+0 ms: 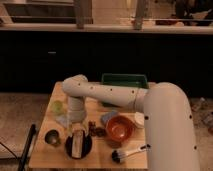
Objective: Place eraser in purple bowl
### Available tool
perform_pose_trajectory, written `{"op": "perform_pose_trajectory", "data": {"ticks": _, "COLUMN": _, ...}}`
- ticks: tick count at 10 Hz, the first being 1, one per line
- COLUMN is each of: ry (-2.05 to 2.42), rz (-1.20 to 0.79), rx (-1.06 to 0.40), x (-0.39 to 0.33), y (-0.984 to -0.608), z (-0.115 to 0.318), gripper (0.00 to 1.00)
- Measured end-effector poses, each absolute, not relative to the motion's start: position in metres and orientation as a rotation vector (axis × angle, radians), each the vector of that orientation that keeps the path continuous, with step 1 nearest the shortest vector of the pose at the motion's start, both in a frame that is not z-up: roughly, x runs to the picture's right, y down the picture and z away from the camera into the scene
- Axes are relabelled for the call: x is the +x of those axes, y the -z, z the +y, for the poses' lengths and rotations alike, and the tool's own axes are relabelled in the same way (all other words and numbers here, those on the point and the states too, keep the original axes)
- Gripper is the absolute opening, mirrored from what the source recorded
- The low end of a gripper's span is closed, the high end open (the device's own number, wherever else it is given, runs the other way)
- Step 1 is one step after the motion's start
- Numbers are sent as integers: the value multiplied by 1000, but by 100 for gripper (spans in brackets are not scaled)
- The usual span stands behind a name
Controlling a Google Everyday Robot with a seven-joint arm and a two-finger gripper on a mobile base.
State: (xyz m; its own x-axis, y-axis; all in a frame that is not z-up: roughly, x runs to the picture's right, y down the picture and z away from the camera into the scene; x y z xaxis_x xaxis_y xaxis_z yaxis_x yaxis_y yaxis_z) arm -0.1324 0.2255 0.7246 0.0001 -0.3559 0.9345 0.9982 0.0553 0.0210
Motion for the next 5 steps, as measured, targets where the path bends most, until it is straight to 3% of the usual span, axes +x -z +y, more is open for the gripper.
{"op": "perform_pose_trajectory", "data": {"ticks": 5, "ry": 1303, "rz": -965, "rx": -881, "x": -125, "y": -726, "z": 216, "gripper": 80}}
